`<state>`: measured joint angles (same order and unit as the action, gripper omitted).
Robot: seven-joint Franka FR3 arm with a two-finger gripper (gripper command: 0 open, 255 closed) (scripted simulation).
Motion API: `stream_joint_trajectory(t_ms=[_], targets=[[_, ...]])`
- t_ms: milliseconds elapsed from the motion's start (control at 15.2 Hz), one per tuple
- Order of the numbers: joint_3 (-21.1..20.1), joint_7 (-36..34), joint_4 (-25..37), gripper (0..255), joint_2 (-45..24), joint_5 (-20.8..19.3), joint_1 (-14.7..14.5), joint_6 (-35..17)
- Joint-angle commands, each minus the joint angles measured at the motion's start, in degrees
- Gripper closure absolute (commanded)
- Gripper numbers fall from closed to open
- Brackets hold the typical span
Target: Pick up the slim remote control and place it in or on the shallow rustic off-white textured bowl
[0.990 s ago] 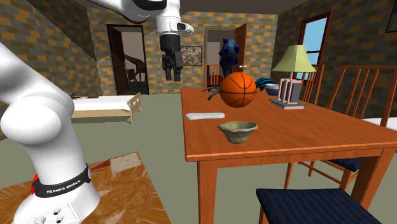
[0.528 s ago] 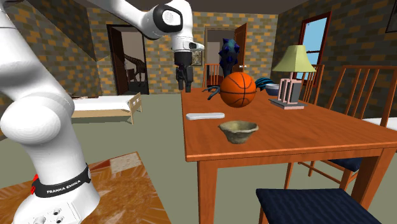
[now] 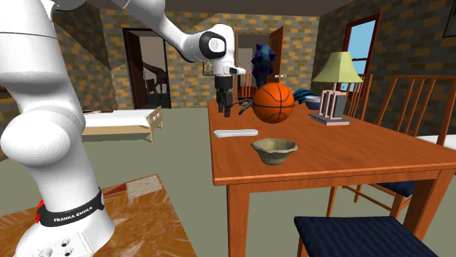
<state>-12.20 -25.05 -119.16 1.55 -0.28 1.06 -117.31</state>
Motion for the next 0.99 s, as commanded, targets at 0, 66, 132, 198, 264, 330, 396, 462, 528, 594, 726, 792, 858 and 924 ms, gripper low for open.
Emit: stream_joint_trajectory(t_ms=[0,66,132,198,264,330,396,462,528,594,726,792,858,924], targets=[[-0.3,-2.4,2.7,0,-4.4,-0.6,-0.2,-1.7],[-0.3,-3.5,4.3,0,-6.6,-0.9,-0.3,-2.3],[-0.4,-4.7,6.0,0,-8.8,-1.3,-0.5,-2.8],[-0.4,-5.8,7.8,0,-11.0,-1.6,-0.8,-3.2],[-0.3,-6.9,9.7,0,-13.3,-2.0,-1.0,-3.6],[-0.2,-7.9,11.7,0,-15.5,-2.3,-1.3,-3.9],[-0.1,-8.9,13.7,0,-17.8,-2.6,-1.6,-4.1],[0.0,-9.5,15.0,0,-19.2,-2.7,-1.8,-4.2],[0.1,-9.5,14.7,0,-19.5,-2.8,-1.9,-4.9],[0.1,-9.6,14.3,0,-19.8,-2.9,-1.9,-5.5],[0.2,-9.7,13.7,0,-20.5,-3.1,-2.0,-6.9],[0.2,-9.8,13.4,0,-20.9,-3.2,-2.0,-7.5],[0.2,-9.8,13.1,0,-21.3,-3.3,-2.0,-8.2],[0.3,-9.9,12.9,0,-21.7,-3.4,-2.1,-8.8]])
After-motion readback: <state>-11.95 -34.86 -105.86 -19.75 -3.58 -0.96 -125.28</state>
